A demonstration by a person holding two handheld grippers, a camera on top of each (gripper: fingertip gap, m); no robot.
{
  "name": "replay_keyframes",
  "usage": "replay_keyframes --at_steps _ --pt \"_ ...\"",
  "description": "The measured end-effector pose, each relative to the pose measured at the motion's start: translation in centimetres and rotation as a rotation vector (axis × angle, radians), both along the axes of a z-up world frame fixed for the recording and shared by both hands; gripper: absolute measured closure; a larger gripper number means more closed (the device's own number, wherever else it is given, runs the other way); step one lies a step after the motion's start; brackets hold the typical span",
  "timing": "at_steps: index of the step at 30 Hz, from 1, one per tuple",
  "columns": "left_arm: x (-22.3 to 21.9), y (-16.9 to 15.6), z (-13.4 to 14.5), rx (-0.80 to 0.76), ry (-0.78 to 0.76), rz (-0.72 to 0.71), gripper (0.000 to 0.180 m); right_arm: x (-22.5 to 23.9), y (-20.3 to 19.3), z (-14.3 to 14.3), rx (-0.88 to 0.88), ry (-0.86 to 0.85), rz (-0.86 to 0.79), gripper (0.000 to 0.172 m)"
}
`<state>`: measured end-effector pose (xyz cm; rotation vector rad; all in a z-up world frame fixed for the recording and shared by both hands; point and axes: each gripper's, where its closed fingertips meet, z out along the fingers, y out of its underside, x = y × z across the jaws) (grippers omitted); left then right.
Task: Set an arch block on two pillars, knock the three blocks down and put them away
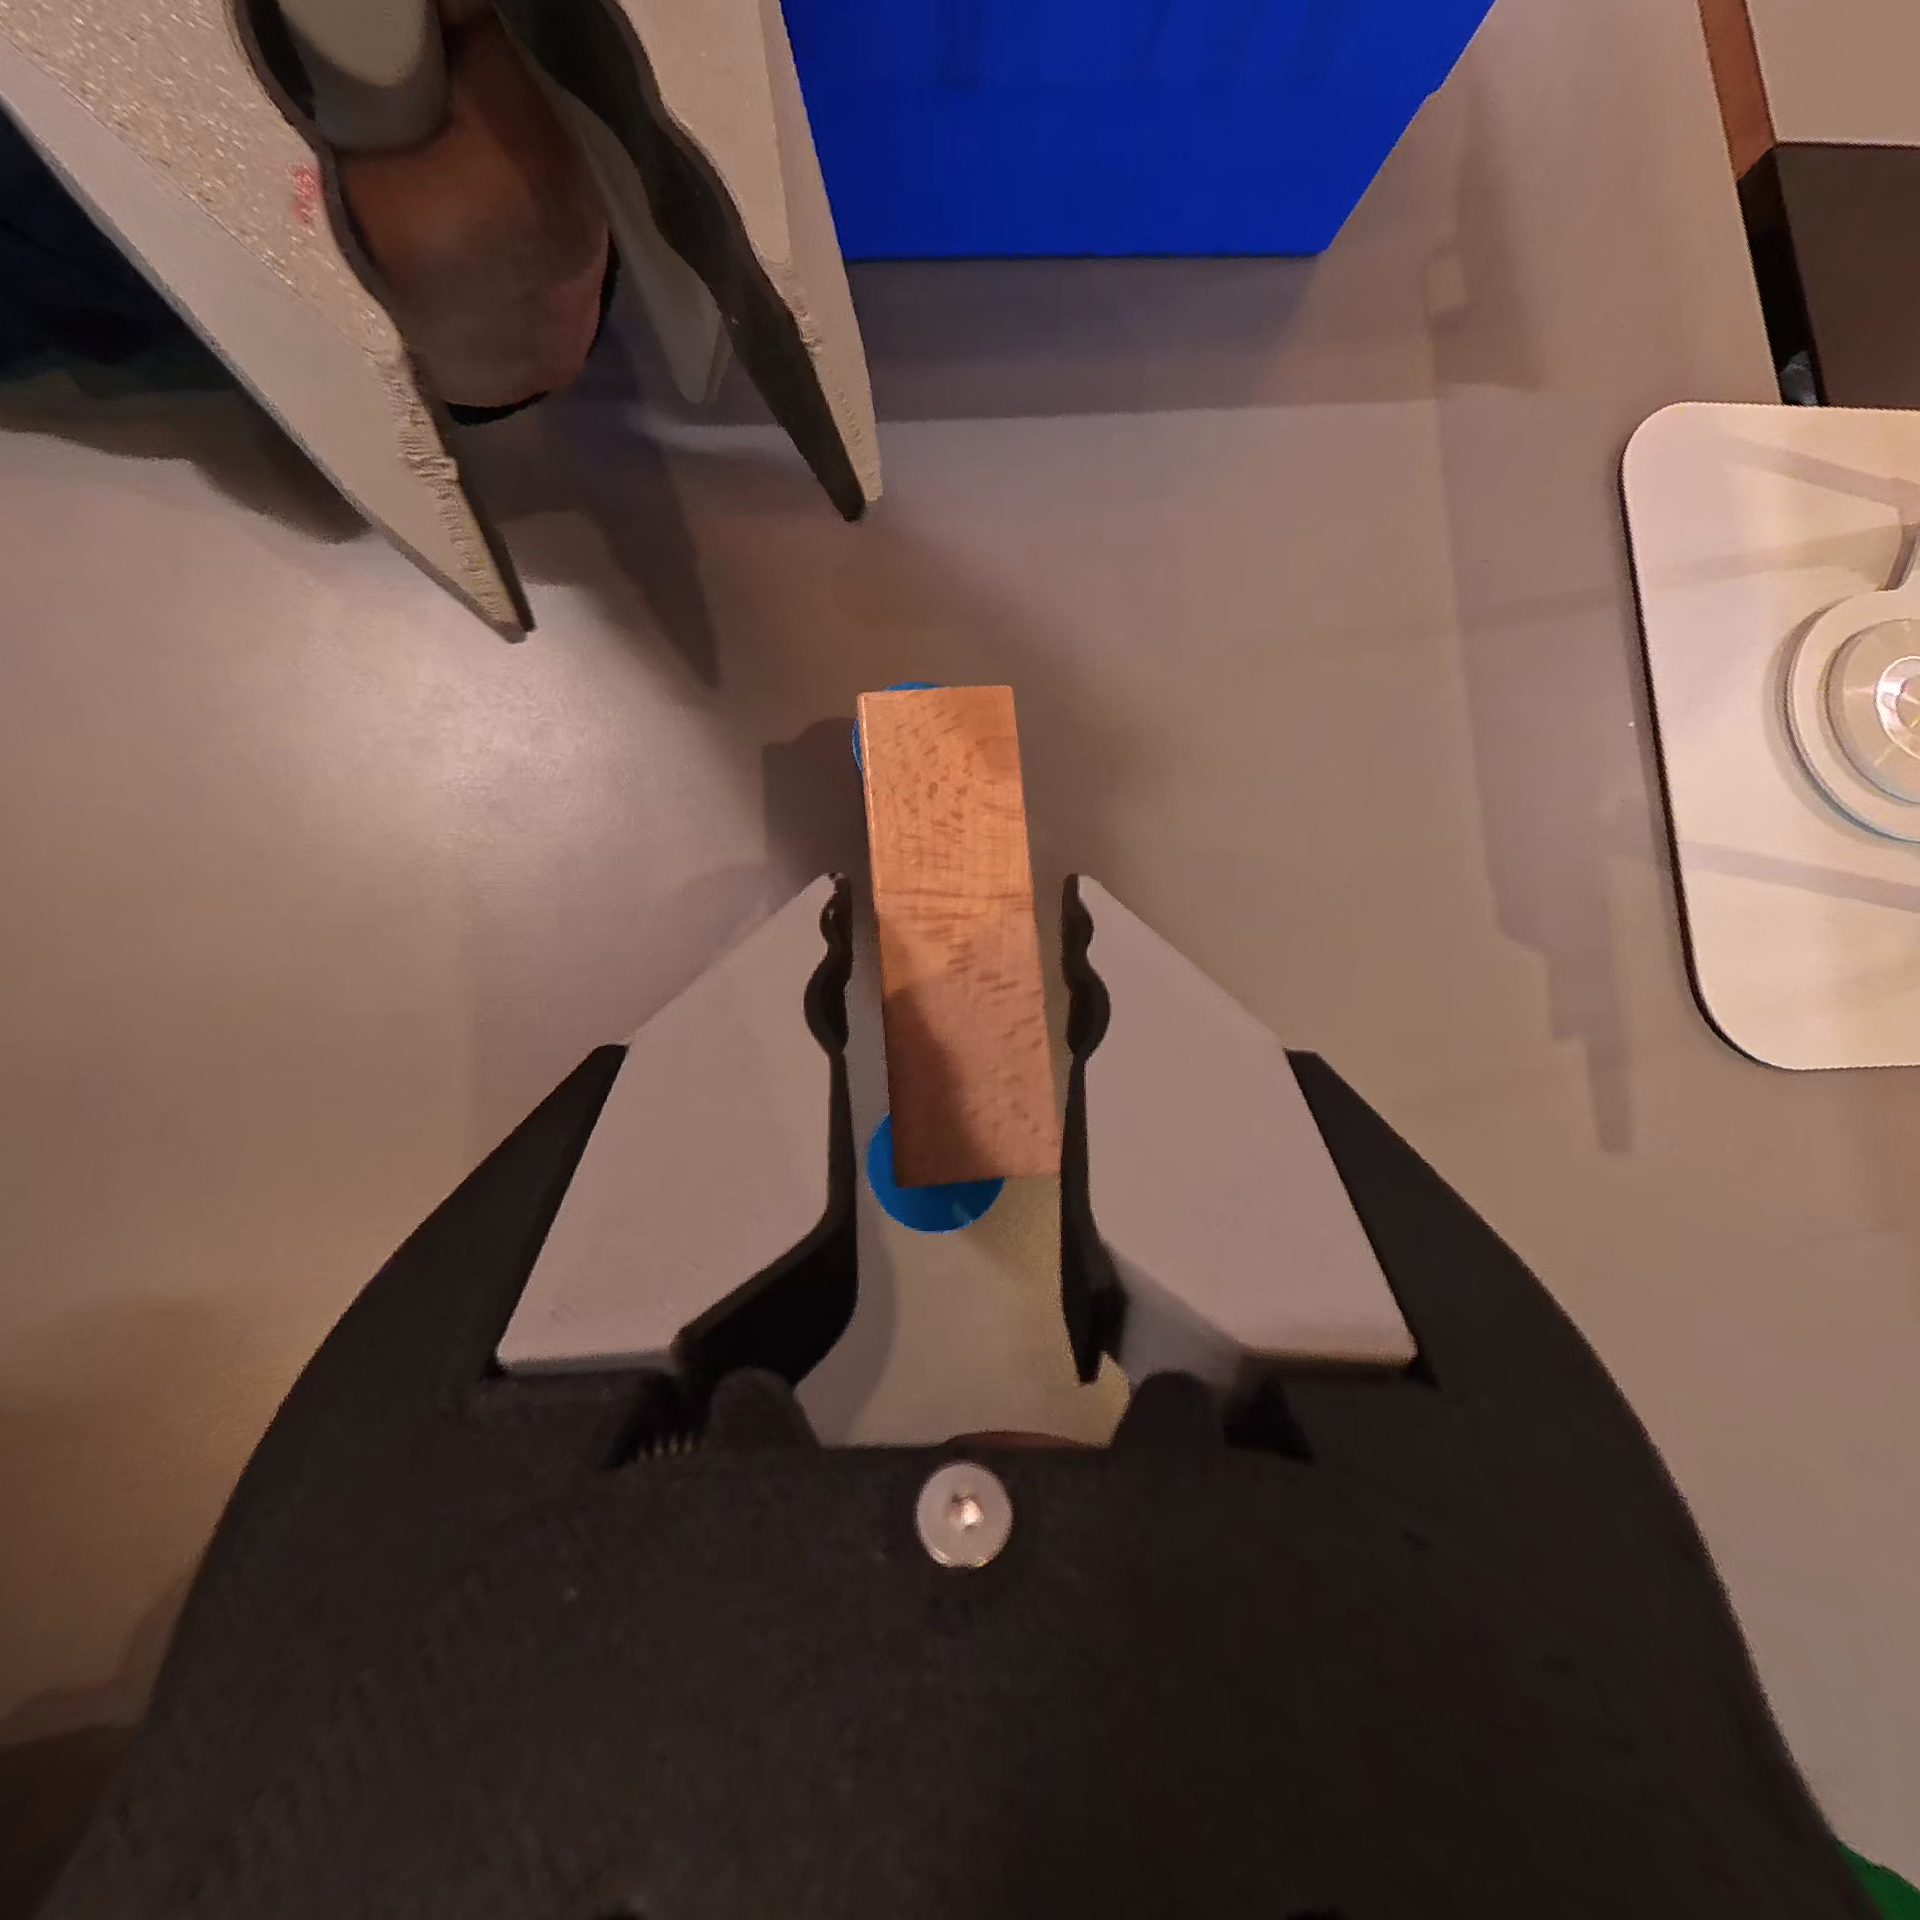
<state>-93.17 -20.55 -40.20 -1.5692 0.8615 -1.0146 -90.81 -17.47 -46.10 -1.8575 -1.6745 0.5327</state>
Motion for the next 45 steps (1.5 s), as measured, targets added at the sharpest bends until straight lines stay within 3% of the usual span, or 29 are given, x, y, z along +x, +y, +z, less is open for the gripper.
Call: replay_keyframes --at_steps 8,14,15,18,25,28,33,45 --pt "-0.4 0.4 0.5 0.019 -0.013 0.033 0.141 0.2 -0.3 4.9 0.082 0.161 -0.02 0.129" --pt "-1.1 1.1 0.9 0.029 -0.026 0.081 0.143 2.5 0.4 8.5 0.224 0.371 -0.192 0.146" --pt "-1.2 1.3 0.8 0.036 -0.015 0.098 0.143 3.2 0.3 8.5 0.238 0.41 -0.226 0.156" --pt "-1.4 2.1 0.2 0.055 0.033 0.163 0.149 5.5 0.3 7.5 0.245 0.49 -0.365 0.172" --pt "-4.3 5.4 -2.5 0.064 0.22 0.432 0.18 9.3 -0.3 1.8 0.177 0.472 -0.623 0.172" --pt "-4.5 5.7 -4.2 0.019 0.276 0.446 0.18 9.5 -0.8 -0.7 0.093 0.42 -0.65 0.172" --pt "-4.7 6.2 -6.2 0.011 0.375 0.465 0.179 10.3 -0.7 -3.8 0.097 0.274 -0.712 0.172" --pt "-4.6 5.9 -7.3 -0.017 0.391 0.449 0.17 8.0 -0.9 -6.1 0.043 0.223 -0.671 0.168"
